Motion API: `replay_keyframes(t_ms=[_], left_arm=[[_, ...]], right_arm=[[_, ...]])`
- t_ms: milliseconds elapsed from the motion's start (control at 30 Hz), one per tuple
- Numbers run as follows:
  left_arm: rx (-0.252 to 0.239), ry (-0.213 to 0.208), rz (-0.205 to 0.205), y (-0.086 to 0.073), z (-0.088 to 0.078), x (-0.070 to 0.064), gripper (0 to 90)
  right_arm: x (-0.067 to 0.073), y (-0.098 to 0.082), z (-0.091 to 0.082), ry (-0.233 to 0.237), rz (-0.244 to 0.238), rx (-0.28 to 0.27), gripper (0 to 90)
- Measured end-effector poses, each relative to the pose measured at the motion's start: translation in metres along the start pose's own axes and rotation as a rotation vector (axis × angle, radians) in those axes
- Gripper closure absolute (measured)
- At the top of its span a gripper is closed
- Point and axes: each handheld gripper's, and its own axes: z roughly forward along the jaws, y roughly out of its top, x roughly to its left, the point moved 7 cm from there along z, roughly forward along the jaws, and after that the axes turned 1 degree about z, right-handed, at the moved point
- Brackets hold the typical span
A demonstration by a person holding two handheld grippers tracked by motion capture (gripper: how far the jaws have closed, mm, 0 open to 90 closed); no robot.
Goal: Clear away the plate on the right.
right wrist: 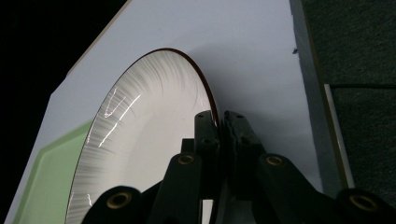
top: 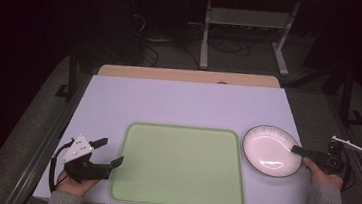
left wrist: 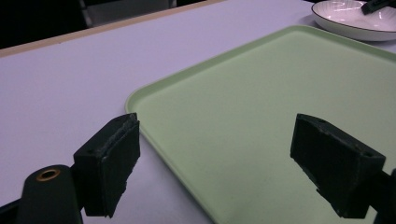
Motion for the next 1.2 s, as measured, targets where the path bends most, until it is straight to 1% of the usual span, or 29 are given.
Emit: replay_keyframes(t_ms=[233, 300, 400, 533, 767, 900, 1067, 1200], left_arm=[[0.001, 0.000, 0.001, 0.000, 0.000, 0.000, 15.5], [0.001, 0.001, 0.000, 0.000, 0.000, 0.000, 15.5], [-0.001, 0.002, -0.002, 0.000, 0.000, 0.000, 15.5], [-0.001, 0.002, -0.002, 0.000, 0.000, 0.000, 15.5], [-0.001, 0.003, 0.000, 0.000, 0.000, 0.000, 15.5], [-0.003, 0.003, -0.003, 0.000, 0.000, 0.000, 15.5], [-0.004, 0.002, -0.002, 0.000, 0.000, 0.000, 15.5], [-0.005, 0.003, 0.000, 0.000, -0.001, 0.000, 15.6]], right_arm=[[-0.001, -0.002, -0.002, 0.026, 0.037, -0.020, 83.2], [-0.001, -0.003, -0.002, 0.020, 0.037, -0.019, 83.3], [-0.001, -0.003, -0.004, 0.023, 0.047, -0.018, 83.2], [-0.002, -0.004, -0.005, 0.031, 0.064, -0.028, 83.0], [0.003, -0.005, -0.009, 0.041, 0.074, -0.053, 82.0], [0.002, -0.007, -0.010, 0.047, 0.091, -0.065, 81.7], [0.005, -0.008, -0.012, 0.061, 0.101, -0.085, 81.7], [0.010, -0.008, -0.015, 0.092, 0.115, -0.107, 81.7]])
